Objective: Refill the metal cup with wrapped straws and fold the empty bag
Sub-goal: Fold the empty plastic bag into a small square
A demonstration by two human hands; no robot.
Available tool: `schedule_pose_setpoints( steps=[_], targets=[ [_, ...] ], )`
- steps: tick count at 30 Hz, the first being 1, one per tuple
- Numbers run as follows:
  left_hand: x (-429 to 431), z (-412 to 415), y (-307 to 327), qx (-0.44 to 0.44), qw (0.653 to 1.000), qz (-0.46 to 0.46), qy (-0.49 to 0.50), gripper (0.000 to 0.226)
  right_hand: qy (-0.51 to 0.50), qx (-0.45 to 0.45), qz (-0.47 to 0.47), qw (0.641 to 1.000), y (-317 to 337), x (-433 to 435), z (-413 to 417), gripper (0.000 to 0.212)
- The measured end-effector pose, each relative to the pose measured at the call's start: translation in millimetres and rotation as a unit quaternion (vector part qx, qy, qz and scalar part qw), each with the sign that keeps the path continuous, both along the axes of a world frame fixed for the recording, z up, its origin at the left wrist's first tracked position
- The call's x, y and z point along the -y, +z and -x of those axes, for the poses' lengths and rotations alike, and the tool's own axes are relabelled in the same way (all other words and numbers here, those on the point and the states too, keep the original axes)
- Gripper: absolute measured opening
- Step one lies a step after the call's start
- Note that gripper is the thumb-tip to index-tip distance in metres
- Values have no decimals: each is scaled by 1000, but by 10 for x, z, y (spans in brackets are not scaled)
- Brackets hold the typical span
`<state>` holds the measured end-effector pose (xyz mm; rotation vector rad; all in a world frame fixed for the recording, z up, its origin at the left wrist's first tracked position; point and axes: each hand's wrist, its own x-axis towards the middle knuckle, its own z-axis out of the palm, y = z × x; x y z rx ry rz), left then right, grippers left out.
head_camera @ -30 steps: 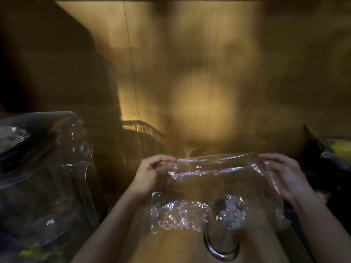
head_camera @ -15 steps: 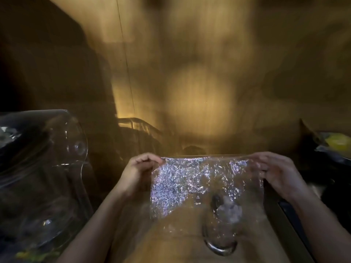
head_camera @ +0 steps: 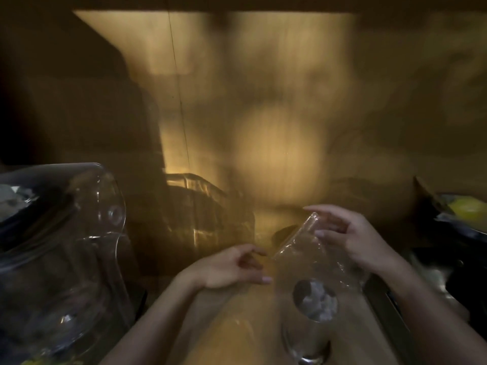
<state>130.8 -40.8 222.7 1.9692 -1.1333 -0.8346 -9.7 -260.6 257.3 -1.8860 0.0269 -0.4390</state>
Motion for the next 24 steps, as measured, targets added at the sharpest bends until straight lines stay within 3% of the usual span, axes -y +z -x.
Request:
schedule_pose_setpoints(
  steps=[5,9,13,16,19,24],
  targets=[
    [236,167,-37,-53,987,153,12,16,22,39,24,999,191,-189,-96,52],
    [207,72,-34,-58,969,233,58,7,-66,72,55,994,223,-119,-110,63],
    [117,-42,22,-160,928,314,123,4,-145,76,-102,981,32,30,-120,80],
    [43,-117,64,-183,909,345,144,10,-123,47,-211,969,-159,79,-129,86],
    [4,-161,83,-224,885,374,167,13,-62,19,-332,941,-326,72,-130,75],
    [-10,-140,65,-248,869,383,193,13,9,-73,-367,927,-526,-84,-145,71]
  ],
)
